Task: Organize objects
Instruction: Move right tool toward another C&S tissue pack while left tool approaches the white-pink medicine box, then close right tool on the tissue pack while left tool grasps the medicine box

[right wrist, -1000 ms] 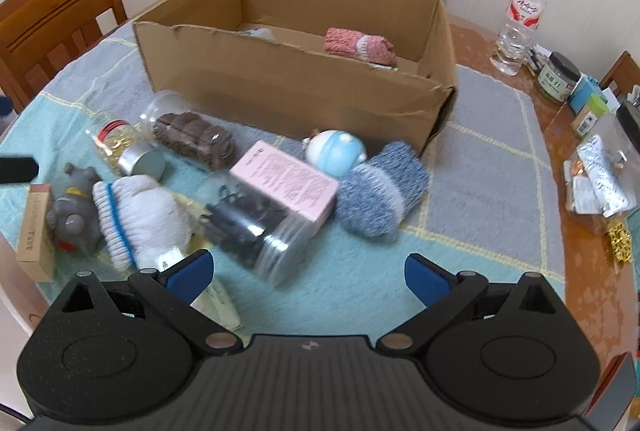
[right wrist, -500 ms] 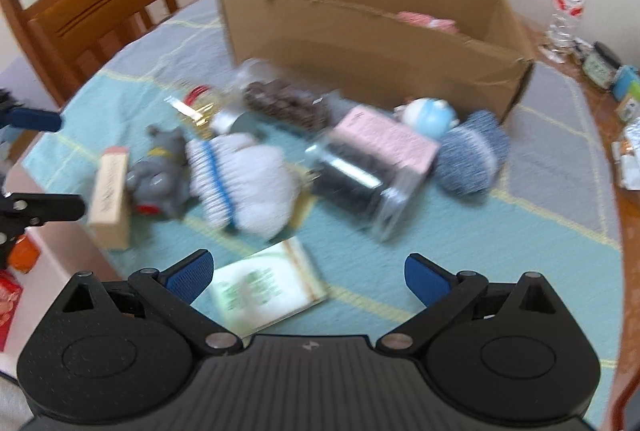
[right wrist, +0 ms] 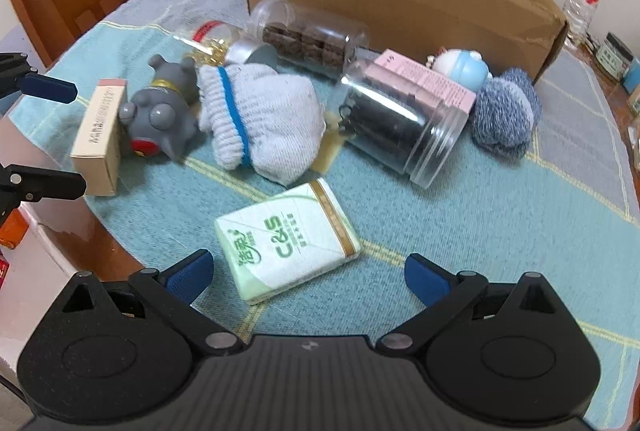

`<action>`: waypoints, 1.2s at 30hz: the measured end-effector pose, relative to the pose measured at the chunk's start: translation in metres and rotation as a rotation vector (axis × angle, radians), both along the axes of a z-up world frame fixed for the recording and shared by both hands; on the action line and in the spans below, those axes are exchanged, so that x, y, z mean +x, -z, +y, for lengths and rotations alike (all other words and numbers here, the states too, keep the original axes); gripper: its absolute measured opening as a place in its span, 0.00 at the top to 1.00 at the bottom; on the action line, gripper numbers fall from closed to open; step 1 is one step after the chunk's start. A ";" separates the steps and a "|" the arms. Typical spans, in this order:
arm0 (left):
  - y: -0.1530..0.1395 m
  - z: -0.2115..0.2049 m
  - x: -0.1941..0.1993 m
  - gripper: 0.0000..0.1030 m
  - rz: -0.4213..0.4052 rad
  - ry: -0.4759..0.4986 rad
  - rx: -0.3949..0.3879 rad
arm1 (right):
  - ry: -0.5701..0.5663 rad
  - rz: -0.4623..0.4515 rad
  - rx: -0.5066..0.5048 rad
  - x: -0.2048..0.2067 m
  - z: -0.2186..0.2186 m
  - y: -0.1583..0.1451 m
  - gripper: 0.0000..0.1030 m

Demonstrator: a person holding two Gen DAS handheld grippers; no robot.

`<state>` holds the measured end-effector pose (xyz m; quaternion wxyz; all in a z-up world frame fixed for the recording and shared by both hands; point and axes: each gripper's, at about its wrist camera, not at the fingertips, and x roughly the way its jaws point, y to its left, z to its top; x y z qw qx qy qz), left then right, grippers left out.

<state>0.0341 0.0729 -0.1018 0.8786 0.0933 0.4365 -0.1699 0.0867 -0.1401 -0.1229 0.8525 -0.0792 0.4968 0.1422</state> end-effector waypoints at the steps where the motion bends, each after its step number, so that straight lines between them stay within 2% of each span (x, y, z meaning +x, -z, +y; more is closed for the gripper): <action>1: 0.001 -0.001 0.001 0.01 -0.010 0.007 0.003 | 0.004 0.000 -0.001 0.000 0.000 0.001 0.00; 7: 0.007 -0.002 0.008 0.05 -0.054 0.064 -0.002 | 0.007 -0.024 -0.015 0.000 0.004 0.003 0.00; 10: 0.012 -0.002 0.013 0.11 -0.051 0.085 -0.014 | 0.000 -0.038 -0.027 0.001 0.006 0.004 0.01; 18: 0.016 -0.002 0.018 0.15 -0.040 0.093 -0.048 | -0.034 -0.047 -0.032 0.005 0.014 0.003 0.12; 20: 0.016 0.000 0.018 0.21 -0.030 0.087 -0.058 | -0.040 -0.043 -0.026 0.007 0.015 0.003 0.15; 26: 0.016 0.004 0.018 0.21 -0.019 0.067 -0.081 | -0.044 -0.021 0.000 0.010 0.016 0.001 0.25; 30: 0.013 0.007 0.020 0.22 -0.006 0.056 -0.097 | -0.029 -0.010 0.000 0.011 0.017 0.001 0.26; 36: 0.001 0.009 0.022 0.22 0.017 0.045 -0.078 | -0.004 0.009 -0.025 0.013 0.015 -0.010 0.26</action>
